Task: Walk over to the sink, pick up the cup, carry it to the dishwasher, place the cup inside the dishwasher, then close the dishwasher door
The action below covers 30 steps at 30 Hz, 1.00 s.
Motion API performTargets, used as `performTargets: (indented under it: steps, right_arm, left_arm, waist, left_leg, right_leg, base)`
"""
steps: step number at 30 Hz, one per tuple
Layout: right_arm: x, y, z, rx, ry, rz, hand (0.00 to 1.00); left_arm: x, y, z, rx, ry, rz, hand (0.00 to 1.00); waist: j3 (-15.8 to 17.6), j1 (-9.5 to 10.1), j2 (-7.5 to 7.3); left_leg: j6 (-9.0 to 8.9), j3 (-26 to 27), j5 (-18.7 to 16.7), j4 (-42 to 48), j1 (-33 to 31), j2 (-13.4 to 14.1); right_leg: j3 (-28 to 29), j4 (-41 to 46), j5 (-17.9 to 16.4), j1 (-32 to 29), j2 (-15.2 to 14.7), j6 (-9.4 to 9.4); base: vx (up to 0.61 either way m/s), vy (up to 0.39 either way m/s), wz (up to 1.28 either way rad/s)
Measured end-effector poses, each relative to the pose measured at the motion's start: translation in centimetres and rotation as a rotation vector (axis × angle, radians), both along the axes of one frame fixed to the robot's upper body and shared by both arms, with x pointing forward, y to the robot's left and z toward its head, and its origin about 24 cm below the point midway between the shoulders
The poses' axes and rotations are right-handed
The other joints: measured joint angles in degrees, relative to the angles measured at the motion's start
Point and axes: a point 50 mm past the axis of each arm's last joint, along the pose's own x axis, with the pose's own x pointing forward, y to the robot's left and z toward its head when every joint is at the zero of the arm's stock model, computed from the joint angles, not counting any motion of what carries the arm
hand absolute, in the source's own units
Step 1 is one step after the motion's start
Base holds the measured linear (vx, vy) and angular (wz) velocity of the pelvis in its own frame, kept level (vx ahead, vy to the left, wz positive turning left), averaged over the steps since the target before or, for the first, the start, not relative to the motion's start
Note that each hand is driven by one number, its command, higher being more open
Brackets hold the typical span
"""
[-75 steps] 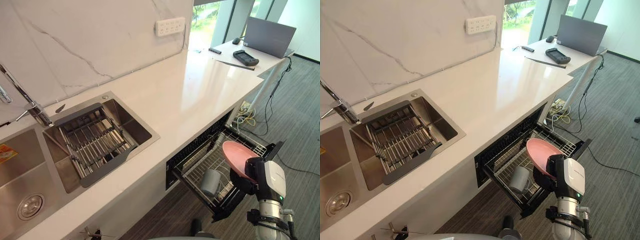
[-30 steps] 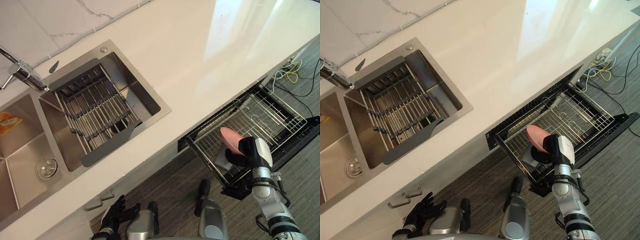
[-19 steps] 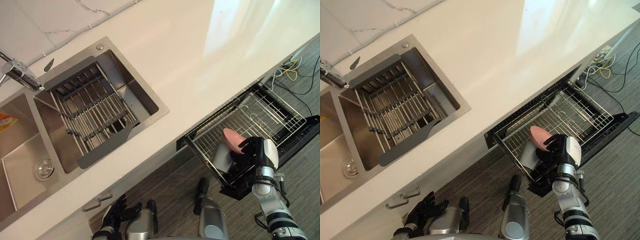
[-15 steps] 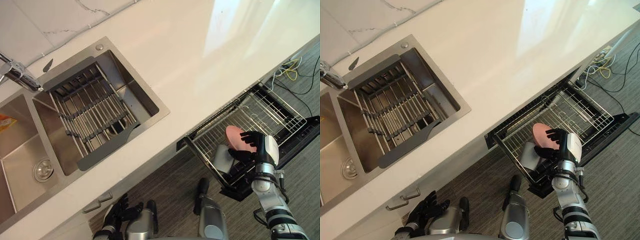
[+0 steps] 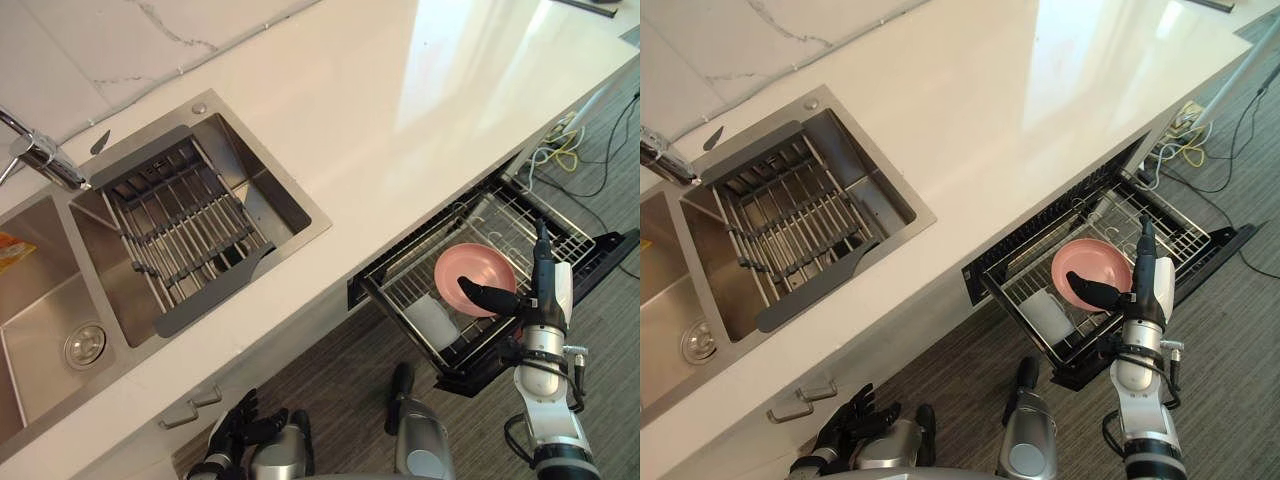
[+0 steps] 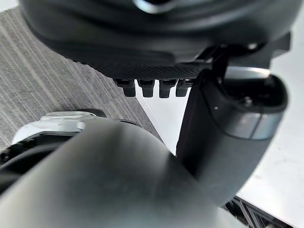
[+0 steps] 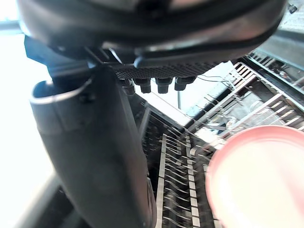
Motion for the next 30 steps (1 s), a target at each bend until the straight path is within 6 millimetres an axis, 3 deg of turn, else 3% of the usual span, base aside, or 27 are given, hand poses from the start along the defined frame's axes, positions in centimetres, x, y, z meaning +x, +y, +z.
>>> performTargets:
  steps: [5, 8, 9, 14, 17, 23, 30]
  right_arm:
    - [-2.7, -0.3, 0.2, 0.101, -0.056, -0.019, 1.0]
    - [-4.1, -1.0, -0.1, 0.143, -0.065, -0.075, 1.0]
    - [-5.5, -1.7, -0.7, 0.184, -0.059, -0.139, 1.0]
    - [-8.9, -2.4, -2.8, 0.314, -0.026, -0.279, 1.0]
    - [-10.8, -2.3, -4.6, 0.438, -0.013, -0.377, 1.0]
    - [-14.6, -0.9, -8.5, 0.67, 0.056, -0.536, 1.0]
    - [-16.0, 0.7, -11.2, 0.807, 0.149, -0.582, 1.0]
  left_arm:
    - [-2.4, 0.2, -0.5, 0.007, 0.057, 0.032, 1.0]
    - [-3.0, 0.3, -0.5, 0.012, 0.064, 0.038, 1.0]
    - [-3.6, 0.2, -0.6, 0.012, 0.071, 0.048, 1.0]
    - [-4.6, 0.2, -0.7, 0.019, 0.085, 0.068, 1.0]
    - [-5.2, 0.2, -0.6, 0.023, 0.087, 0.074, 1.0]
    - [-5.4, 0.0, -0.7, 0.02, 0.091, 0.09, 1.0]
    - [-5.5, -0.1, -0.7, 0.031, 0.094, 0.1, 1.0]
  waist:
    - [-4.8, -0.95, -0.9]
    - [-5.77, -1.09, -1.09]
    - [-7.03, -1.13, -1.16]
    - [-8.83, -1.7, -1.52]
    - [-9.58, -2.02, -2.0]
    - [-9.55, -2.36, -2.16]
    - [-9.61, -2.36, -2.06]
  left_leg:
    - [0.32, 0.46, 0.36, -1.27, 3.14, 0.14]
    - [0.49, 0.51, 0.48, -1.6, 4.4, -0.09]
    - [0.58, 0.58, 0.54, -1.68, 4.92, -0.33]
    - [0.9, 0.81, 0.75, -1.83, 6.17, -0.87]
    - [0.94, 1.26, 0.74, -2.4, 6.44, -1.17]
    - [1.29, 3.0, -0.13, -3.32, 7.6, -0.48]
    - [0.34, 3.83, -0.22, -3.49, 8.35, 0.65]
  right_leg:
    - [0.3, -1.77, -0.06, 2.77, 0.62, 0.62]
    - [0.27, -3.13, 0.29, 4.49, 0.61, 1.1]
    - [0.16, -4.97, 0.94, 5.95, 0.59, 1.52]
    - [-0.21, -11.52, 3.83, 10.03, 0.83, 1.44]
    - [-0.36, -16.42, 6.49, 12.13, 1.08, 1.69]
    - [-0.34, -16.59, 6.78, 12.46, 1.6, 1.36]
    - [-0.33, -16.32, 7.15, 12.58, 3.03, 0.59]
  base:
    - [0.07, 0.023, -0.07]
    - [0.04, 0.036, 0.0]
    - [0.01, 0.048, 0.0]
    - [-0.02, 0.02, -0.01]
    - [-0.07, -0.007, -0.04]
    - [-0.08, -0.032, -0.09]
    - [0.0, -0.035, -0.08]
